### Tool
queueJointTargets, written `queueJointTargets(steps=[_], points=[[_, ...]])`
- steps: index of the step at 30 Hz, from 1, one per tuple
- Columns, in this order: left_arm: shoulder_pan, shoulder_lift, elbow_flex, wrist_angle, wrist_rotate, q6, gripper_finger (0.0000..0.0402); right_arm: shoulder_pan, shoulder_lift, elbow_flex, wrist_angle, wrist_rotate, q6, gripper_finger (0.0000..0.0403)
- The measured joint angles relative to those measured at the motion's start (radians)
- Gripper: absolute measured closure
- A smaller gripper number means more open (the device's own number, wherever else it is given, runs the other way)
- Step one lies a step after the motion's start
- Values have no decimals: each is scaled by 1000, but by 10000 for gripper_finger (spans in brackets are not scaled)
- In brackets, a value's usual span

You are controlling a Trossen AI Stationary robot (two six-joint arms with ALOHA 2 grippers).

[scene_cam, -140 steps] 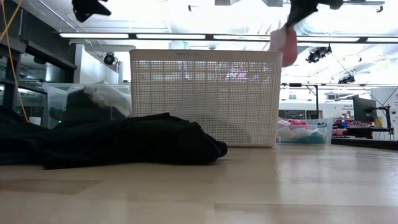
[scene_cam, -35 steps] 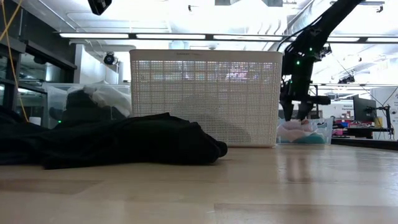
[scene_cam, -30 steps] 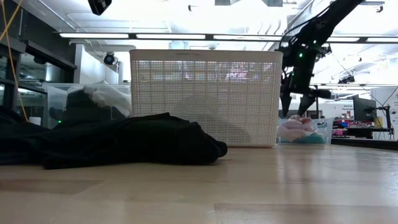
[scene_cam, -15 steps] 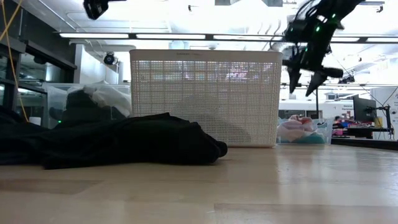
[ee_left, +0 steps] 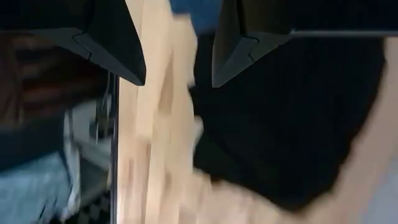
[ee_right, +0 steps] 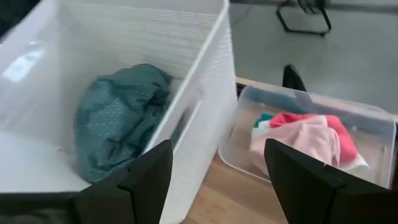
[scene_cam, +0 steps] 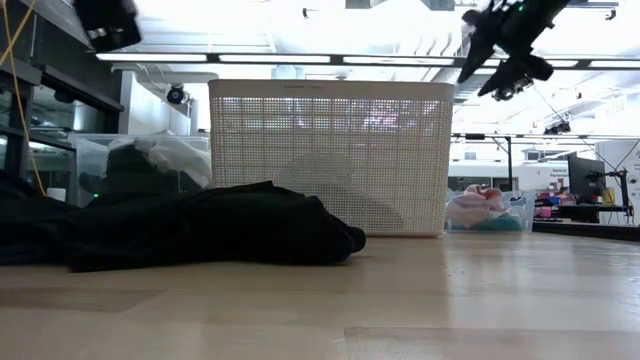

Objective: Pick & Place Cloths
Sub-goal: Put the blue sock into the right transparent bin

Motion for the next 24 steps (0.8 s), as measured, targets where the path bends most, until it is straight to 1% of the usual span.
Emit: queueJointTargets(steps=[3, 8, 13, 18, 24], points=[[-83, 46, 0, -51, 21, -30, 220, 51, -31, 0, 16, 23, -10, 156], [-213, 116, 0, -144, 44, -83, 220, 115, -51, 0, 20, 25, -34, 156], [-329, 182, 0, -198, 46, -81, 220, 173, -51, 0, 24, 25, -75, 156], [-412, 250, 0, -197, 43, -55, 220, 206, -51, 0, 36, 26, -94, 156], [-479, 361, 0, -198, 11, -33, 220, 231, -51, 0, 36, 26, -94, 156]])
